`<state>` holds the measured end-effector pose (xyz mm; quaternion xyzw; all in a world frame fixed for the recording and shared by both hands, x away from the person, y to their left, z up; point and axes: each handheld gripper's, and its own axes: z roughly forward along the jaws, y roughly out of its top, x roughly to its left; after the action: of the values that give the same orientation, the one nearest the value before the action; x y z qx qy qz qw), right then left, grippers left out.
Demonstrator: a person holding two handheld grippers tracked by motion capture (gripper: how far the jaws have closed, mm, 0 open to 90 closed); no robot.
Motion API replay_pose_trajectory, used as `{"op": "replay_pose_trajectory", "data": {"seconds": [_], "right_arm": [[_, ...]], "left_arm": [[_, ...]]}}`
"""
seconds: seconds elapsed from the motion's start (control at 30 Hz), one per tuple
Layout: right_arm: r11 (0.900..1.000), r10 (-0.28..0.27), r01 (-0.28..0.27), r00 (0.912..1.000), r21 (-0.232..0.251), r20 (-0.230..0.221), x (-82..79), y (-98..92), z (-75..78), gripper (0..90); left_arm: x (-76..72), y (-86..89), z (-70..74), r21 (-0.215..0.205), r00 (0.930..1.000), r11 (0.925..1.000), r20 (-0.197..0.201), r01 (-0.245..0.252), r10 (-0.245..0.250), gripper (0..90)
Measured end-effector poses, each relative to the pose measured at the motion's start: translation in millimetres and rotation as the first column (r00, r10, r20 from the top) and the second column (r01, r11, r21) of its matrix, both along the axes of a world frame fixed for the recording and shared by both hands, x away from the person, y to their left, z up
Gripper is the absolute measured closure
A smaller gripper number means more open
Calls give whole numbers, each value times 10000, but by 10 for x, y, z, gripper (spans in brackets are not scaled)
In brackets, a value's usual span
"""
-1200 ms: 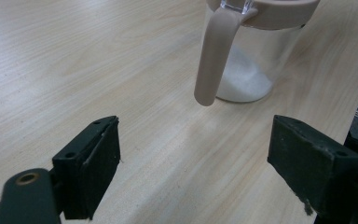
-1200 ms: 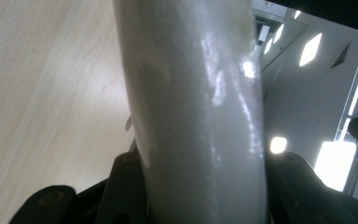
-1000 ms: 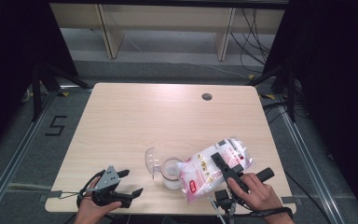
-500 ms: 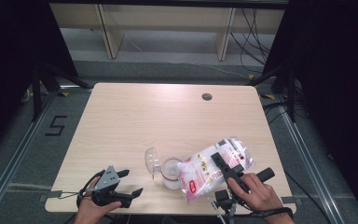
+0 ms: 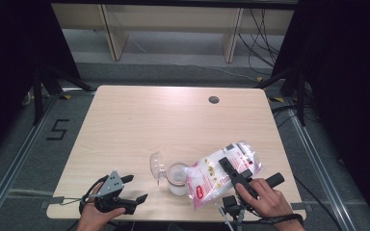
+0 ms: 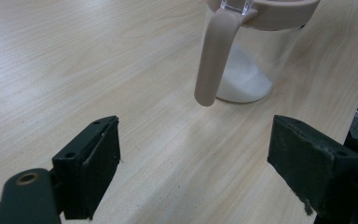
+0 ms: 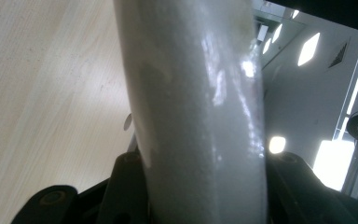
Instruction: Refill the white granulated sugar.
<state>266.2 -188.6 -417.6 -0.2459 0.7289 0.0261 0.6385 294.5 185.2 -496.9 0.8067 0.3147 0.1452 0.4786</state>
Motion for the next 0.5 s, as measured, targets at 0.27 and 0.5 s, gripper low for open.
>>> {"op": "replay_pose_trajectory", "data": {"seconds": [0.27,0.5], "right_arm": [[9999,85,-84,9999,-99,81,0,7,12,649],[9999,138,-137,9999,-78,32,-13,21,47,651]], "left_arm": [[0,-1,-1,-28,10000,10000,-5,-3,3,165],[-2,-1,1,22,10000,10000,6,-20,20,165]]}}
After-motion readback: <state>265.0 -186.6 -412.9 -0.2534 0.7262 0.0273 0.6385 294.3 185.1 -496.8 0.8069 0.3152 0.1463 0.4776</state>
